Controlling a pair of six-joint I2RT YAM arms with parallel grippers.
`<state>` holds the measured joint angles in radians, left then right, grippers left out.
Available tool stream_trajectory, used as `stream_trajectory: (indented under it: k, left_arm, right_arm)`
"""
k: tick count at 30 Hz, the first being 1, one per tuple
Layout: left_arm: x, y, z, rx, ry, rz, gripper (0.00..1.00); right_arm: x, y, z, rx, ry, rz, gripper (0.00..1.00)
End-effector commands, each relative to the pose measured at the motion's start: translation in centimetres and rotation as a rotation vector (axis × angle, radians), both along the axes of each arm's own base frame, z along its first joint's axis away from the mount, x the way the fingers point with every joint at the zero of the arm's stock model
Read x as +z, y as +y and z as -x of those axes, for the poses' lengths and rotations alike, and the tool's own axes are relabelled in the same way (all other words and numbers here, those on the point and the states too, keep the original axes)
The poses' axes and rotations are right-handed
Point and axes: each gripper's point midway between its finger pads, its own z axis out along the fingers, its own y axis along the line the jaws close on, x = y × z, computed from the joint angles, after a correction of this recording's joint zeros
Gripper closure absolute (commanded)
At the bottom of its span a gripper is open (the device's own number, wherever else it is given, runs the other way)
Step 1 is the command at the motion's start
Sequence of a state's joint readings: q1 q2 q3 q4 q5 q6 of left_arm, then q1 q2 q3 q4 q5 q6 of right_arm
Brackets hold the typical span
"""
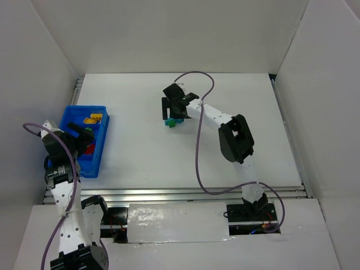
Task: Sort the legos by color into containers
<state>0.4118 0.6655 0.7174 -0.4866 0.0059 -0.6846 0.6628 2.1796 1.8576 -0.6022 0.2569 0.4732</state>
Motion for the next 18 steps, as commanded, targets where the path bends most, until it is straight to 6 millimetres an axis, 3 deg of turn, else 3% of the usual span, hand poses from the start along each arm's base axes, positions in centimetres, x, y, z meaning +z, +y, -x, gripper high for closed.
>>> stream_trajectory:
  k: [1, 2, 6, 7, 8, 9, 11, 14, 18]
  left_arm:
    - [0.6, -2.2, -2.2, -0.174, -0.056, 0.006, 0.01]
    - [0.2, -2.6, -2.5, -0.199, -0.045, 0.022, 0.0]
    - [-1.2, -3.6, -3.4, -0.269, -0.008, 0.083, 0.01]
    - [-1.1, -4.1, -3.5, -0.293, -0.016, 0.096, 0.0]
    - [-1.2, -4.2, -3.6, -0.303, -0.022, 0.099, 0.01]
    - [-1.2, -4.3, -3.6, -0.308, -0.027, 0.101, 0.01]
    - [-0.9, -4.5, -3.7, -0.321, -0.041, 0.096, 0.01]
    - [-0.8, -4.8, -3.7, -0.339, -0.048, 0.101, 0.0]
    - [-1.0, -5.2, -4.0, -0.365, -0.048, 0.116, 0.0]
  right_arm:
    - [0.8, -2.5, -1.3, -0.02, -0.013, 0.135, 0.0]
    - [0.7, -3.2, -2.4, -0.023, -0.027, 0.129, 0.0]
    - [-1.6, -3.6, -1.9, 0.124, 0.025, 0.058, 0.0]
    - [-1.7, -3.5, -1.7, 0.19, 0.029, 0.039, 0.01]
    - [-0.4, -2.2, -1.6, 0.263, -0.001, -0.049, 0.03]
    - [-1.7, -3.1, -0.9, 0.28, 0.027, -0.055, 0.04]
    - [-0.9, -2.5, -0.5, 0.384, -0.009, -0.095, 0.07]
    - [-1.8, -3.2, -0.3, 0.454, 0.006, -0.042, 0.15]
    - [-1.4, -3.7, -1.7, 0.502, -0.008, 0.037, 0.19]
